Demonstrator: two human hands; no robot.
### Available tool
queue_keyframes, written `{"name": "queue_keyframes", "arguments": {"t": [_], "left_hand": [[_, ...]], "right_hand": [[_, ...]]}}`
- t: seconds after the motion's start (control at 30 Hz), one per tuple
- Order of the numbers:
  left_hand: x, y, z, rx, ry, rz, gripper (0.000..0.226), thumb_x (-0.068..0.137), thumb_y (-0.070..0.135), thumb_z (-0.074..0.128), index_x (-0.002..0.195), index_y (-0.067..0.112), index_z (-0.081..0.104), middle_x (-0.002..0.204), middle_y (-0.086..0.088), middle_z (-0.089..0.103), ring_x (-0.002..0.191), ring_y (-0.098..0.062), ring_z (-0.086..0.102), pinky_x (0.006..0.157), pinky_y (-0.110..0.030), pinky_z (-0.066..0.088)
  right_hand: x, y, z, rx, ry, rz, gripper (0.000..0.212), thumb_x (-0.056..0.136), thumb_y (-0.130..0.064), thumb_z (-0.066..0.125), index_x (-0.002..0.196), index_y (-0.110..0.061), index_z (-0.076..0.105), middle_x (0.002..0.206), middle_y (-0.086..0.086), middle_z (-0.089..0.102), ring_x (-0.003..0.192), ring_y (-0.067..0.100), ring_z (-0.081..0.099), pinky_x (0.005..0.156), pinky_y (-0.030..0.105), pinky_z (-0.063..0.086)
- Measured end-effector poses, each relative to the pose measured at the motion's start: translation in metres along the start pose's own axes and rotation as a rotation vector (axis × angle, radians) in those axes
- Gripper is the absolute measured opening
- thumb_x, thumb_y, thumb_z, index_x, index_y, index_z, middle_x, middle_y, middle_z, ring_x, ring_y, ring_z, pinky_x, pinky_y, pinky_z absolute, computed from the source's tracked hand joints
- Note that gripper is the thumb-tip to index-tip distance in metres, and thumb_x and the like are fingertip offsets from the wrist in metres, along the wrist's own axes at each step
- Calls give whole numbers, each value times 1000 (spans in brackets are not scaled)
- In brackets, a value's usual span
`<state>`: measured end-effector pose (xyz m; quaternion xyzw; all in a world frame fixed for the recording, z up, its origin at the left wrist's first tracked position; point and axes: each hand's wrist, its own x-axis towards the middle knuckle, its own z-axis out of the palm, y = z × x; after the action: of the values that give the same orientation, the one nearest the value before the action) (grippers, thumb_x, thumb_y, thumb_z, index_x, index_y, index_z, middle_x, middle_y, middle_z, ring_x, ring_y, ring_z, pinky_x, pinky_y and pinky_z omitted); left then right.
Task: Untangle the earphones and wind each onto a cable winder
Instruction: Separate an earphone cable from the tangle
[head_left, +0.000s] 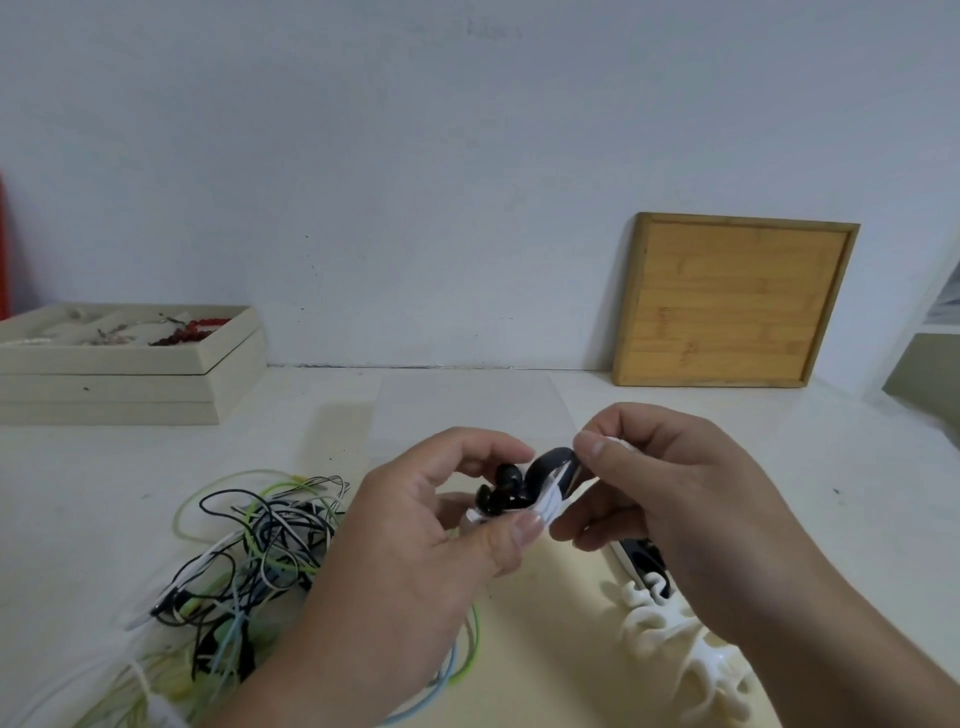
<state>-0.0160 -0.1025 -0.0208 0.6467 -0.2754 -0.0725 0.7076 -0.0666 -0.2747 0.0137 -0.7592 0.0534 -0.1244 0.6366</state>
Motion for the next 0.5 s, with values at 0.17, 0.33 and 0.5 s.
{"name": "queue_keyframes", "arguments": {"t": [0.17,0.33,0.5], "left_hand": [[2,3,-7,77,-76,7,40,60,12,81,93,34,75,93,2,68,81,-27,65,76,-35,56],[-3,6,-3,278,-150,31,49,64,9,85,97,41,67,90,11,74,83,-14,67,73,-28,59],[-5,5,5,436,-74,43,59,65,0,86,93,45,59,81,15,71,70,-3,63,61,-16,51]], "right_hand": [[4,4,-11,-110,-57,108,40,93,-27,63,61,-5,53,55,8,48,44,22,48,49,30,36],[1,0,-6,-323,-102,158,45,97,-40,56,58,-17,50,54,8,44,51,20,36,53,33,29],[-3,1,4,-496,-89,18,39,99,-35,51,69,-13,63,45,-10,41,41,6,33,46,17,27]]}}
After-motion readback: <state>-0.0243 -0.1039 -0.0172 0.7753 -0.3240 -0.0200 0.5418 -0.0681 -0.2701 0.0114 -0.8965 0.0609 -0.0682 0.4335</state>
